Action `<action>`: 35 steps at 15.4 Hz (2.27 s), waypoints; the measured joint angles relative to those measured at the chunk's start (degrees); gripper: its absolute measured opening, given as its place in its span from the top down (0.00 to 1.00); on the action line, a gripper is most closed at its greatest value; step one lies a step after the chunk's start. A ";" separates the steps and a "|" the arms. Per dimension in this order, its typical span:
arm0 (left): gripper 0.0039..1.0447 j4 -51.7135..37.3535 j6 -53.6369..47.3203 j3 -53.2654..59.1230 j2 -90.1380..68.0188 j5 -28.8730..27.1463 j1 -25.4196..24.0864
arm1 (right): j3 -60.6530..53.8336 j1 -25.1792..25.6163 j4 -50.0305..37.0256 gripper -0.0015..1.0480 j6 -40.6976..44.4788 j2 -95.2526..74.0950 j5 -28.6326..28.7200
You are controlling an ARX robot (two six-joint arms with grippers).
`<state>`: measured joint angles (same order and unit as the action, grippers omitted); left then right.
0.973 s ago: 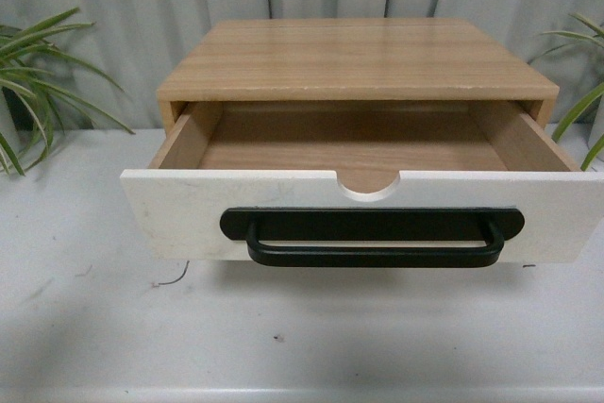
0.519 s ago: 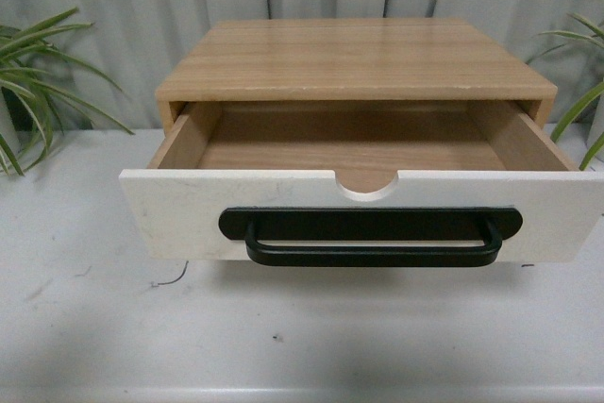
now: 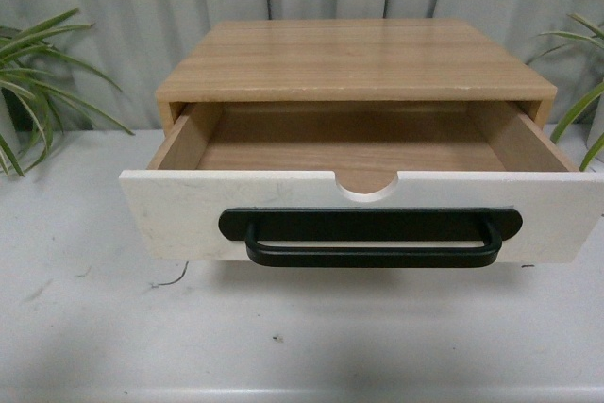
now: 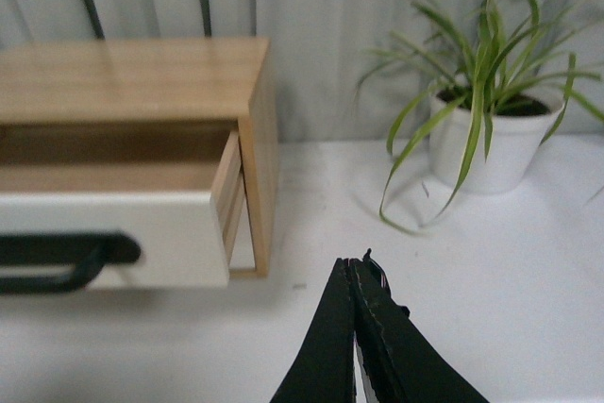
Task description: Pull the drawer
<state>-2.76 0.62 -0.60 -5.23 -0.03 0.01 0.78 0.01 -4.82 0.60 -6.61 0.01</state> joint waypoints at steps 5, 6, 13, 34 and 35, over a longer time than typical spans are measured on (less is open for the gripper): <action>0.99 3.19 -0.02 0.02 4.70 -0.04 0.00 | -0.02 0.00 5.18 0.98 0.00 6.34 -0.04; 0.99 3.19 -0.04 0.02 4.72 0.17 0.00 | -0.02 0.00 5.14 0.98 0.00 6.38 -0.04; 0.99 2.97 -0.02 0.02 4.72 0.00 0.00 | -0.02 0.00 5.03 0.98 0.00 6.40 -0.04; 0.06 2.97 -0.04 0.02 4.72 0.00 0.00 | -0.02 0.00 5.03 0.06 -0.04 6.40 -0.04; 0.06 2.97 -0.04 0.02 4.72 0.00 0.00 | -0.02 0.00 5.03 0.06 -0.04 6.40 -0.04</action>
